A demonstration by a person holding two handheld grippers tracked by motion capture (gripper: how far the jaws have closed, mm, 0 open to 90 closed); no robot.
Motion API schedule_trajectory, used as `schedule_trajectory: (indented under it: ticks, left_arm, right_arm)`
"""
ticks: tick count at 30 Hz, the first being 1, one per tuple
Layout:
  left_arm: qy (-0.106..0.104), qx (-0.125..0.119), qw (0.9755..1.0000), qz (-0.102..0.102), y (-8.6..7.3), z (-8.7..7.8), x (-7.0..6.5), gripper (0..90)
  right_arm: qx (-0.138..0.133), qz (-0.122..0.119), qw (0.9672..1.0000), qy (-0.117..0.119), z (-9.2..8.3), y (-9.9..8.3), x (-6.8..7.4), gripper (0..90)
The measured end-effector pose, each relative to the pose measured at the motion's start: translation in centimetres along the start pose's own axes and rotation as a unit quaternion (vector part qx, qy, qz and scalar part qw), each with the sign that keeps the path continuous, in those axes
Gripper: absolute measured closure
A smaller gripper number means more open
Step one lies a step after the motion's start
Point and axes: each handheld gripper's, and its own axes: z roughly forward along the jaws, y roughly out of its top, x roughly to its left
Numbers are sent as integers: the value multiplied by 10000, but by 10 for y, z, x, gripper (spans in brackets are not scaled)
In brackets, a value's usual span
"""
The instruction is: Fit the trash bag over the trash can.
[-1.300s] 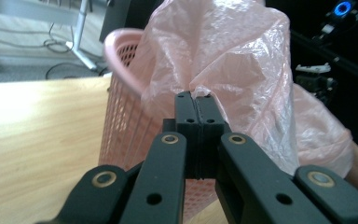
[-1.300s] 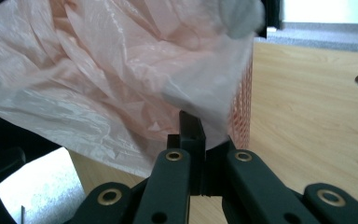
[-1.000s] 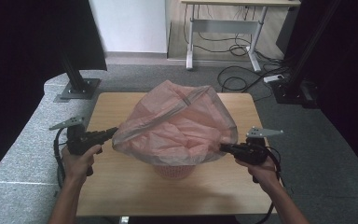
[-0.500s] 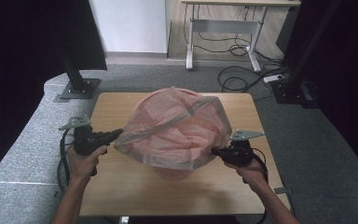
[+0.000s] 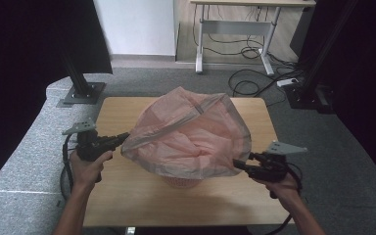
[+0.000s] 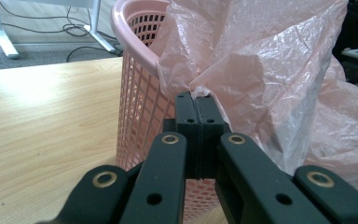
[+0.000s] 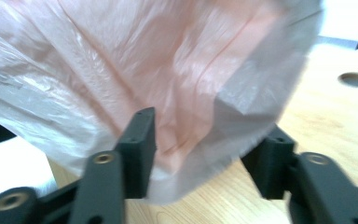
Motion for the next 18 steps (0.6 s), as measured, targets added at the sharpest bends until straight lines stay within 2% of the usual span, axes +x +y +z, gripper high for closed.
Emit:
schedule_trajectory:
  ticks: [4,8,10,14,18]
  left_arm:
    - [19,-10,10000,11,1,0,-1,898]
    - [29,-11,10000,22,3,0,-1,898]
    - [33,2,10000,32,4,0,0,898]
    - [42,29,10000,44,7,3,1,898]
    - [80,72,9999,80,13,5,2,898]
  right_arm:
    - [-344,-84,9993,-95,-31,7,-4,360]
    - [-523,-289,9978,-273,-45,28,-6,340]
    - [-544,-409,9971,-343,-45,41,-6,328]
    - [-627,-592,9957,-325,-36,73,-4,320]
    - [-571,-773,9949,-309,-15,103,2,313]
